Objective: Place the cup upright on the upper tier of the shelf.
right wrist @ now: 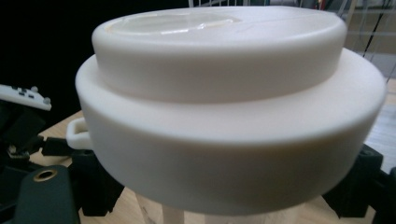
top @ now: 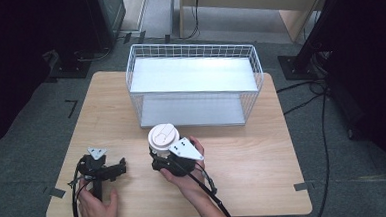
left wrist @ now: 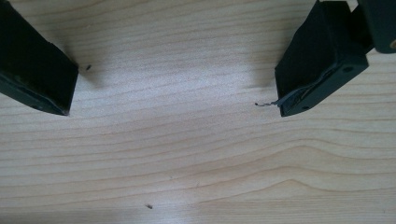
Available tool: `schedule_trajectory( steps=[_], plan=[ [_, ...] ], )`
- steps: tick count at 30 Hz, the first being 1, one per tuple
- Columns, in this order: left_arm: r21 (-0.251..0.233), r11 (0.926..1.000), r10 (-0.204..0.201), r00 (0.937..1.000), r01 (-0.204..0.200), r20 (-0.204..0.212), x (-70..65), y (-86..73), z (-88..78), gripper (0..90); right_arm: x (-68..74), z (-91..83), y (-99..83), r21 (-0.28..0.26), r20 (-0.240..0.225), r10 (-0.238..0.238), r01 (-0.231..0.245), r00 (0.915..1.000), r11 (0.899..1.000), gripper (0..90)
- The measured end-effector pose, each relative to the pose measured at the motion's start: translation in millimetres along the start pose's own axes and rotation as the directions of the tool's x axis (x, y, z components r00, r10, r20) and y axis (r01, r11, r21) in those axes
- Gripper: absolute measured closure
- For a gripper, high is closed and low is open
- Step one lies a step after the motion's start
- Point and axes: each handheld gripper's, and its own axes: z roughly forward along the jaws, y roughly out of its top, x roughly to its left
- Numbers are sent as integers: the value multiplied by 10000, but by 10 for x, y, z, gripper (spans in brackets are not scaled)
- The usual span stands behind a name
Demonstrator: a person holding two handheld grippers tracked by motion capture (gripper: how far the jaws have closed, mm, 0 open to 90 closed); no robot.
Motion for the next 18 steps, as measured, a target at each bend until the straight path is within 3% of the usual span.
schedule_trajectory(
  steps=[7,18],
  plan=[
    [0,10000,-2,10000,2,0,0,0,0,0,-67,-133,241,-759,136,24,-14,9999,9971,161],
    [7,10000,-1,10000,1,2,0,0,0,0,-302,-344,838,-2207,1102,69,177,9939,9752,161]
  ],
)
